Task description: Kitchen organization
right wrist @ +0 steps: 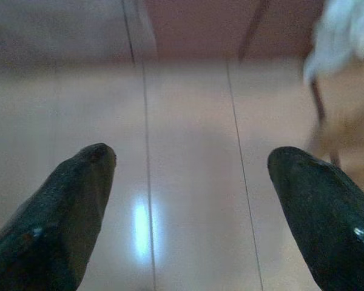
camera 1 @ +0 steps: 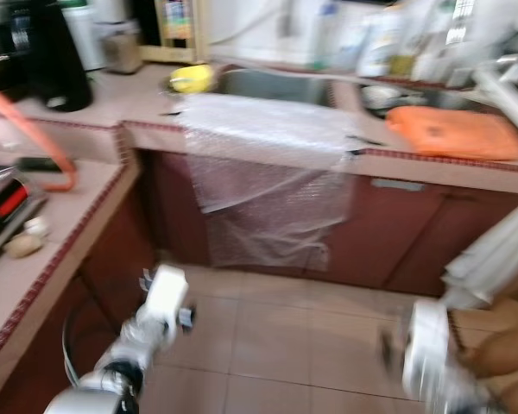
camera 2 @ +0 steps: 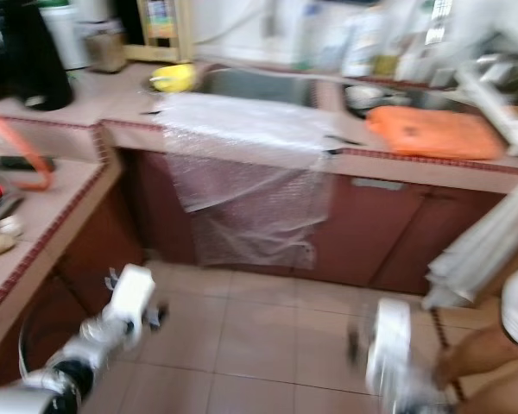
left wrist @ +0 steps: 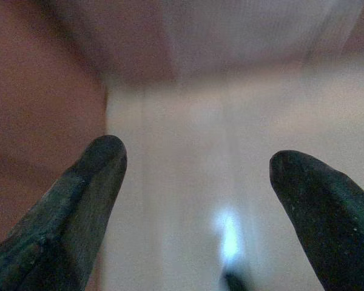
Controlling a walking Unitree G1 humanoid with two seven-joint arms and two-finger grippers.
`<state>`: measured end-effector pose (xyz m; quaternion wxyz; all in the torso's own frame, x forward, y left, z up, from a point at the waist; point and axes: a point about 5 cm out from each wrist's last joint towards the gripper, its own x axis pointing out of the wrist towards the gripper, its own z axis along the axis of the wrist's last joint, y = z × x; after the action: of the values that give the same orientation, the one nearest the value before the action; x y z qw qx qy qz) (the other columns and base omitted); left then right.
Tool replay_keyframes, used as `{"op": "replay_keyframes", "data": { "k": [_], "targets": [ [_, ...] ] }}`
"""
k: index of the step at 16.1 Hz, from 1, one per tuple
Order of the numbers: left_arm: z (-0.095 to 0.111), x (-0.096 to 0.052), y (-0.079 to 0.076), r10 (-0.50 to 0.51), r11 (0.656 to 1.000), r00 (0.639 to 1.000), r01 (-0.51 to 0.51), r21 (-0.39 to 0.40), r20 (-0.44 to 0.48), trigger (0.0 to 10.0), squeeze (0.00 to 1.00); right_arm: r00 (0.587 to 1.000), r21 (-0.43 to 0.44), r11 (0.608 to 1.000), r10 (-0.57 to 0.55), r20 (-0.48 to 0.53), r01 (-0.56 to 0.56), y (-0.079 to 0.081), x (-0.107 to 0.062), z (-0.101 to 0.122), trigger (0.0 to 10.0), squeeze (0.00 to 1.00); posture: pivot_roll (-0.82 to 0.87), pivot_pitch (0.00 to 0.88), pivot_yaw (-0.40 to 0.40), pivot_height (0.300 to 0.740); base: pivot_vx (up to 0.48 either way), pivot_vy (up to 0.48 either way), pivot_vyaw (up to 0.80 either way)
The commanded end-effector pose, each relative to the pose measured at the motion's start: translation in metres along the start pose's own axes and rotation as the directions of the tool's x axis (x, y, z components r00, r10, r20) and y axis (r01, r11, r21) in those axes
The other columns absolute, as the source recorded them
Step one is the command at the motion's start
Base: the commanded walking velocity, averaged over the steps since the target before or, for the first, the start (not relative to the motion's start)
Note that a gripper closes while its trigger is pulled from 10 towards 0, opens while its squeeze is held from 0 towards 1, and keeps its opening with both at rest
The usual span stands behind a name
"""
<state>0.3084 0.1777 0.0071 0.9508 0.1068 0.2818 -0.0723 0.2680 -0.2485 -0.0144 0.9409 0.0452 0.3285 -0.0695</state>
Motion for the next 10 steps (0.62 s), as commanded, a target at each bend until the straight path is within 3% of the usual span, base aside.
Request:
{"op": "replay_keyframes", "data": {
  "k": [1,4,5,6,7,8,10],
  "targets": [
    [0.025,0.003,-0.003,-0.023,0.999,0.992,0.027,-0.028,0.121,10.0,0.00,0.998,0.024,0.998,0.055,-0.020,-0.054,0.010,0.000,-0.008,10.0,0.00,0.05,0.000,-0.082,0.740,0.000,0.000,0.00],
    [0.064,-0.009,0.001,-0.081,0.993,0.925,0.108,-0.053,0.371,10.0,0.00,0.964,-0.063,0.994,0.100,0.247,-0.087,0.016,-0.002,0.044,10.0,0.00,0.04,0.000,-0.078,0.740,0.000,0.000,0.00],
    [0.074,-0.020,0.002,-0.086,0.987,0.887,0.139,-0.085,0.453,10.0,0.00,0.939,-0.065,0.993,0.114,0.324,-0.098,0.015,-0.009,0.057,10.0,0.00,0.04,0.005,-0.074,0.740,0.000,0.000,0.00],
    [0.085,-0.043,0.017,0.024,0.994,0.820,0.043,-0.103,0.572,10.0,0.00,0.905,-0.058,0.993,0.118,0.409,-0.104,0.013,-0.023,0.067,10.0,0.00,0.04,0.011,-0.074,0.740,0.000,0.000,0.00],
    [0.087,-0.051,0.020,0.050,0.994,0.804,0.015,-0.104,0.592,10.0,0.00,0.890,-0.048,0.992,0.129,0.437,-0.120,0.012,-0.029,0.070,10.0,0.00,0.04,0.012,-0.076,0.740,0.000,0.000,0.00],
    [0.083,-0.066,0.024,0.084,0.992,0.796,-0.013,-0.122,0.599,10.0,0.00,0.863,-0.065,0.992,0.128,0.490,-0.111,0.010,-0.046,0.075,10.0,0.00,0.04,0.016,-0.082,0.740,0.000,0.000,0.00],
    [0.079,-0.084,0.025,0.115,0.976,0.791,0.024,-0.217,0.601,10.0,0.00,0.829,-0.100,0.993,0.113,0.548,-0.069,0.013,-0.065,0.079,10.0,0.00,0.04,0.023,-0.086,0.740,0.000,0.000,0.00]
  ]
}}
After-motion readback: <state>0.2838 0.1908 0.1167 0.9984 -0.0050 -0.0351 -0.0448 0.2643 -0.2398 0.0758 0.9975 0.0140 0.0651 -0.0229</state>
